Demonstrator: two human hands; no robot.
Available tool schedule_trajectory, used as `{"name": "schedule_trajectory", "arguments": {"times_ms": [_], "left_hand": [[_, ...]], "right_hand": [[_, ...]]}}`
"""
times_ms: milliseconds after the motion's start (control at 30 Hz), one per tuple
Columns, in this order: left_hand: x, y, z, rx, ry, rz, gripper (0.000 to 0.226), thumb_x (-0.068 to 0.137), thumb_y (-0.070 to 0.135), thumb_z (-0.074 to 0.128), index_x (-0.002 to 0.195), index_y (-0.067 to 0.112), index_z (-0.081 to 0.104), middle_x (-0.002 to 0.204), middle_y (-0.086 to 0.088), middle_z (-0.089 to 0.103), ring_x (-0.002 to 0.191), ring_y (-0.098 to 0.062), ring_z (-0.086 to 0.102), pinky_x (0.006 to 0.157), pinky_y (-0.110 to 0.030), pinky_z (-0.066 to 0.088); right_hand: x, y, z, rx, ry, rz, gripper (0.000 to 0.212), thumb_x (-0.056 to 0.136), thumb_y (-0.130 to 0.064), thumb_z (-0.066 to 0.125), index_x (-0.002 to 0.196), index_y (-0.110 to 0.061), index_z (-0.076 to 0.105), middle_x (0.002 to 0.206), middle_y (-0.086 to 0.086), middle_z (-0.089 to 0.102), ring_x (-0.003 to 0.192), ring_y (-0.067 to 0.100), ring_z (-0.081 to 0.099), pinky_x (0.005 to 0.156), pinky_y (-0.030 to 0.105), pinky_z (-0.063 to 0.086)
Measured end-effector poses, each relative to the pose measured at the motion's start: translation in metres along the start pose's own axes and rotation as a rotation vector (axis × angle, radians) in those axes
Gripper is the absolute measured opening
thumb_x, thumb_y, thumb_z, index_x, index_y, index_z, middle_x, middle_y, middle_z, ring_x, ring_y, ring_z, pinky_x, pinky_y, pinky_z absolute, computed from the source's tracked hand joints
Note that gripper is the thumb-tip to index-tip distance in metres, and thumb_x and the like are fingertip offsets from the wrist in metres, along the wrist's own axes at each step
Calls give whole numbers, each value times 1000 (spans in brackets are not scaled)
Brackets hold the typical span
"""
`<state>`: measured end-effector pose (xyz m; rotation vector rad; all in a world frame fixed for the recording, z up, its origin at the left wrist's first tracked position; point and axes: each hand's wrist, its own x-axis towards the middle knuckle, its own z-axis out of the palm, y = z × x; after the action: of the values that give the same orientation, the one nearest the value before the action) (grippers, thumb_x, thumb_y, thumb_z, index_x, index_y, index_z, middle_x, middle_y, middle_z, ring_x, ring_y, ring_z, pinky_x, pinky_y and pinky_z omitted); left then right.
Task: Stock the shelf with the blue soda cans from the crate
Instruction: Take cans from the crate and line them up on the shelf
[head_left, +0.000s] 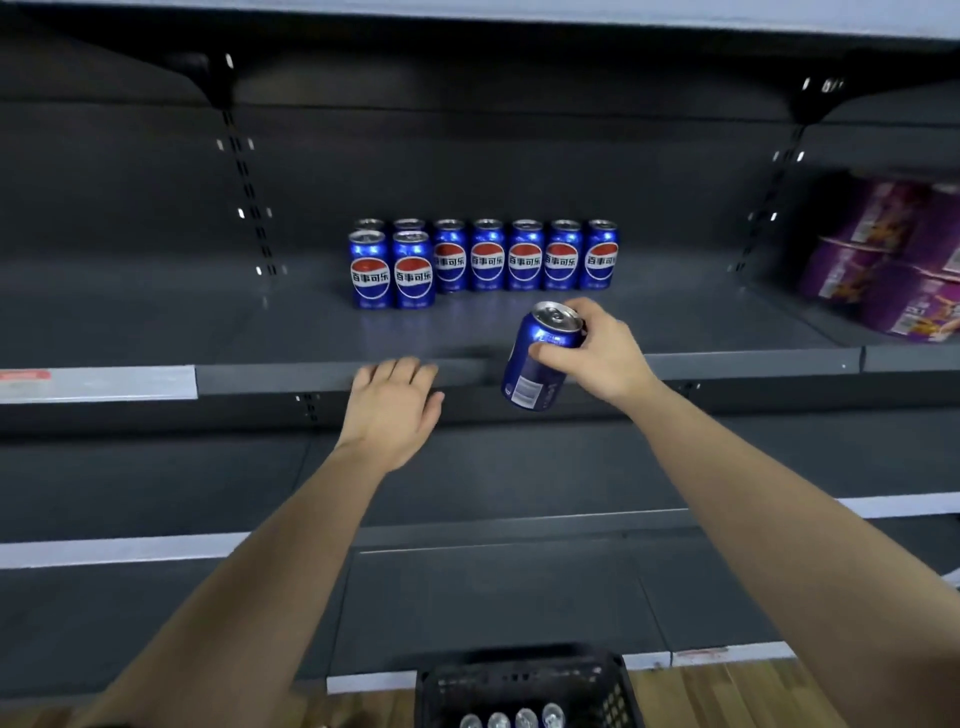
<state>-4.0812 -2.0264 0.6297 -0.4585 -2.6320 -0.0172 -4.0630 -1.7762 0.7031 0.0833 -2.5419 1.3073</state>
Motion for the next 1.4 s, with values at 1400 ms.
{"name": "schedule_trajectory", "arguments": {"times_ms": [1400], "left_hand": [[87,-86,44,-98,26,-81,72,80,56,21,135,20,51,130,2,56,120,-19,50,104,-37,25]], "right_hand": [[132,-1,101,136,79,-18,80,67,-25,88,133,-28,42,107,-16,59,93,-1,57,77,10,43]]}}
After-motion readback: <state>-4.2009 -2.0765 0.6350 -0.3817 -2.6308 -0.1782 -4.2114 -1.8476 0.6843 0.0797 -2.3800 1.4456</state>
